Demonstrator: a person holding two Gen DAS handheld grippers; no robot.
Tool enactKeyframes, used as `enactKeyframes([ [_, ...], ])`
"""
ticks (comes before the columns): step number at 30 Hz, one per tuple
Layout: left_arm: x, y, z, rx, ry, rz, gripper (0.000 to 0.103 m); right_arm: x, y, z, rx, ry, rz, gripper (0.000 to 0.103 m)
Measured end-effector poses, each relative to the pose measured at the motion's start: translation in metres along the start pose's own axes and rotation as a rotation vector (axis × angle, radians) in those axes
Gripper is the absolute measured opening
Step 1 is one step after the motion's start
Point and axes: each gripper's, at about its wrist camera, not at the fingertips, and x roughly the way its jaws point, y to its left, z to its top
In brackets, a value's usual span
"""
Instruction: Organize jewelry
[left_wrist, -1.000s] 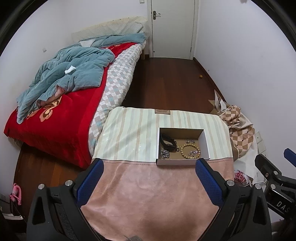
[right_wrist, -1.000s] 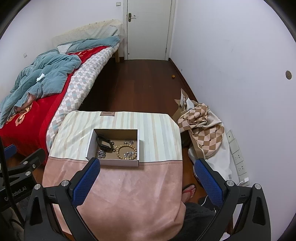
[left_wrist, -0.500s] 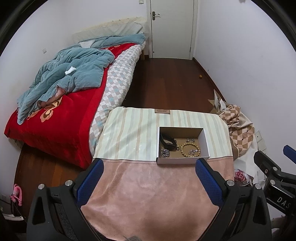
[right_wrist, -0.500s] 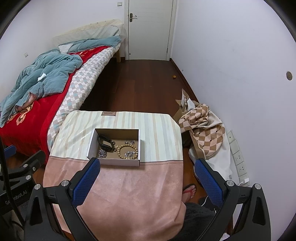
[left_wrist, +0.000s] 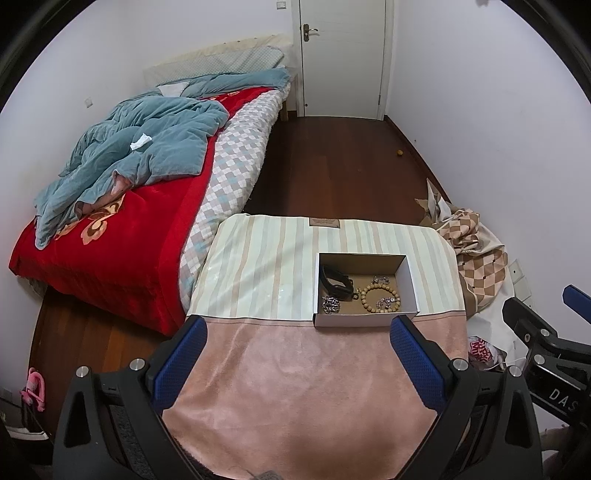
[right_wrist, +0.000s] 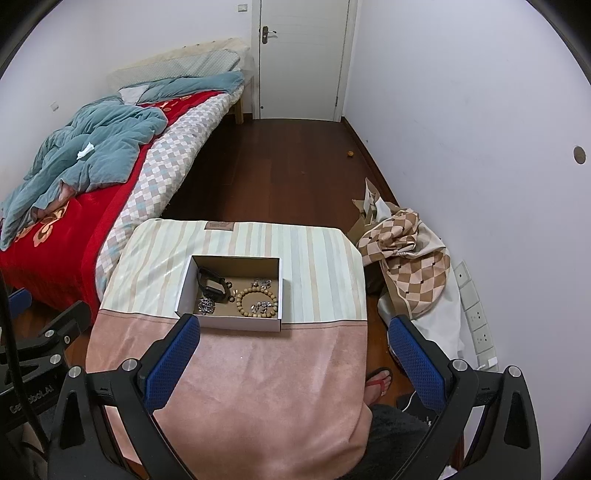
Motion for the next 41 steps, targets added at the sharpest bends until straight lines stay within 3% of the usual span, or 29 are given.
enactKeyframes([
  [41,-0.0075,0.0017,0.0071,0.017,-0.023,-0.008,0.101,-0.0012,-0.0036,0.0073,-0.030,-0.007,0.003,0.103],
])
